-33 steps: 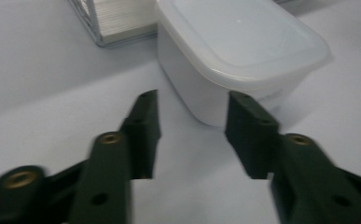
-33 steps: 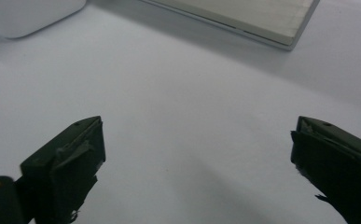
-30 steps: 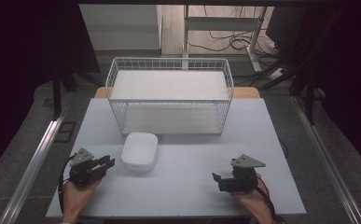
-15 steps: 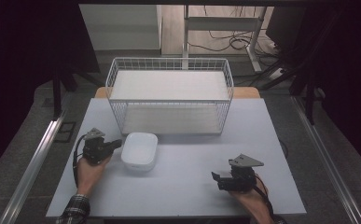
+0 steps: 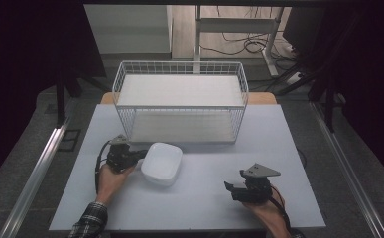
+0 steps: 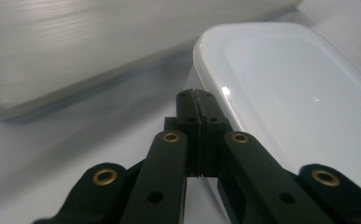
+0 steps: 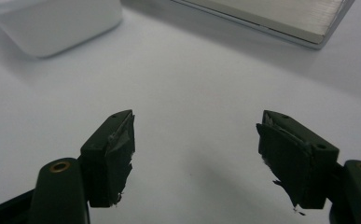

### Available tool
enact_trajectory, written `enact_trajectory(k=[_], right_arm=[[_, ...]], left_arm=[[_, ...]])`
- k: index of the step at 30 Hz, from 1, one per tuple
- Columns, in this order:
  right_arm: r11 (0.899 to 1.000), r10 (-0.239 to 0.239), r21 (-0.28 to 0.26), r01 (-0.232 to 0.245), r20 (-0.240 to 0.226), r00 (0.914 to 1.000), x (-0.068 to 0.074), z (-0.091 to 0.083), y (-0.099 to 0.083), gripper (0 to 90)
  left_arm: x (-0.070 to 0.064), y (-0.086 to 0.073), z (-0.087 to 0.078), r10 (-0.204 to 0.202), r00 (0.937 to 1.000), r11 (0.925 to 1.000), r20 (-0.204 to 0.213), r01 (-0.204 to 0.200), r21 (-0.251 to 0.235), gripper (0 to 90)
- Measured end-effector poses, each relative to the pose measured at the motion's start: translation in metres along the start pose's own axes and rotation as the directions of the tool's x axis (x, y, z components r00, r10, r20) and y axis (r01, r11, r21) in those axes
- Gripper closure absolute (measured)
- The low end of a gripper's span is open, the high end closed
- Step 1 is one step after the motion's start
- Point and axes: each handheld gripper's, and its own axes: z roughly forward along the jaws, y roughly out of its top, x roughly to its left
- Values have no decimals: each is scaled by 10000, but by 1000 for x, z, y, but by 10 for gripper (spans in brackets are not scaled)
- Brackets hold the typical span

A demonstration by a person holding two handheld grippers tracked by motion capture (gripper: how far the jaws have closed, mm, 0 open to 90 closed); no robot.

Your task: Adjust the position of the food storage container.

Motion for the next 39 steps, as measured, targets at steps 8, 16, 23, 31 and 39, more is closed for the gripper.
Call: enact_trajectory(k=[8, 16, 23, 31, 39], right_arm=[[9998, -82, 154, 85, -220, 9997, 2, 3, 4, 306], [9989, -314, 333, 337, -659, 9973, -1, 18, 24, 565], [9957, -625, 604, 705, -1245, 9902, -2, 60, 56, 841], [9909, -1086, 594, 1206, -1757, 9784, 5, 108, 94, 887], [9856, -1208, 834, 1469, -2603, 9579, 8, 114, 95, 888]], left_arm=[[-35, 5, 24, 652, 9960, 9970, 606, -675, 376, 899], [-41, -18, -23, 438, 9990, 9990, -119, -440, -109, 899], [-67, -46, -42, 331, 9995, 9991, -22, -330, 276, 899], [-87, -53, -26, 625, 9966, 9930, 538, -675, 972, 899], [-81, -52, -11, 79, 9971, 9920, 756, -174, 1249, 898]])
